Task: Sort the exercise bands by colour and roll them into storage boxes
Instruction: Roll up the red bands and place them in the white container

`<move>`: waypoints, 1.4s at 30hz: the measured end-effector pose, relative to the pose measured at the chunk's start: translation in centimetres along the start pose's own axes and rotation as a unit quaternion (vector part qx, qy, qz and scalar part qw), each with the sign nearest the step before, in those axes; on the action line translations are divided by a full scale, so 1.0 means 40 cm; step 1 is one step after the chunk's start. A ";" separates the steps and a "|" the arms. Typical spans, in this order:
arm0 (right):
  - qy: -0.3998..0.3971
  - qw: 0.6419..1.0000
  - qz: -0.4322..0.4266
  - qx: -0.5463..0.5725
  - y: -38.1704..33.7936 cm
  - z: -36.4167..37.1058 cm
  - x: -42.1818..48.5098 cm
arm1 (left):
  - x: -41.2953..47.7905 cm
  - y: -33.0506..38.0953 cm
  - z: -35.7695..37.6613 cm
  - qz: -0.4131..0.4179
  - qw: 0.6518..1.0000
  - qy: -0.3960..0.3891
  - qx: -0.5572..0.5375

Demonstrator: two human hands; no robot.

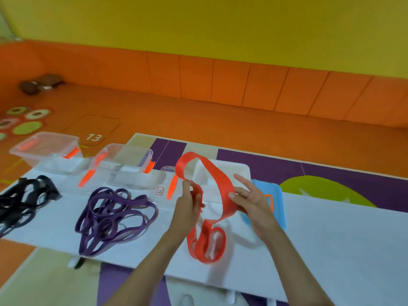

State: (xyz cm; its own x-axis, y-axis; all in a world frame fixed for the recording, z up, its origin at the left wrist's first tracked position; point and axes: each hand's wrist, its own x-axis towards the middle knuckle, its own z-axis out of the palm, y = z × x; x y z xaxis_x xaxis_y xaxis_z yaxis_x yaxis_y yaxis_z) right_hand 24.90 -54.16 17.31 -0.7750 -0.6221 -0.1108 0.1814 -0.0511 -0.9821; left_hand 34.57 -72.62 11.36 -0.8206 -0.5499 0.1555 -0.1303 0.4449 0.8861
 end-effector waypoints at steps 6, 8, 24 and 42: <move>-0.062 0.997 0.003 -0.043 0.043 0.021 -0.172 | -0.142 0.168 0.016 -0.168 0.940 0.013 -0.298; -0.053 0.998 0.005 -0.036 0.064 0.027 -0.215 | -0.189 0.199 0.007 -0.237 0.892 -0.038 -0.383; 0.104 0.965 -0.105 -0.217 0.128 0.115 -0.252 | -0.245 0.209 -0.155 -0.115 0.966 -0.051 -0.225; 0.114 0.932 -0.196 -0.284 -0.185 0.319 0.020 | 0.050 0.198 -0.373 0.049 0.990 -0.131 0.035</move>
State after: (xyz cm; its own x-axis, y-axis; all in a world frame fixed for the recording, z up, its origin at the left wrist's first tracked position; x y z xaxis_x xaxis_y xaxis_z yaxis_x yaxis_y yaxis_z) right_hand 30.68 -64.25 26.42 -0.8349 -0.4564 0.3077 -0.4418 0.2224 -0.8691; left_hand 40.21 -80.74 25.21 -0.9462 -0.3032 0.1130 -0.0732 0.5408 0.8380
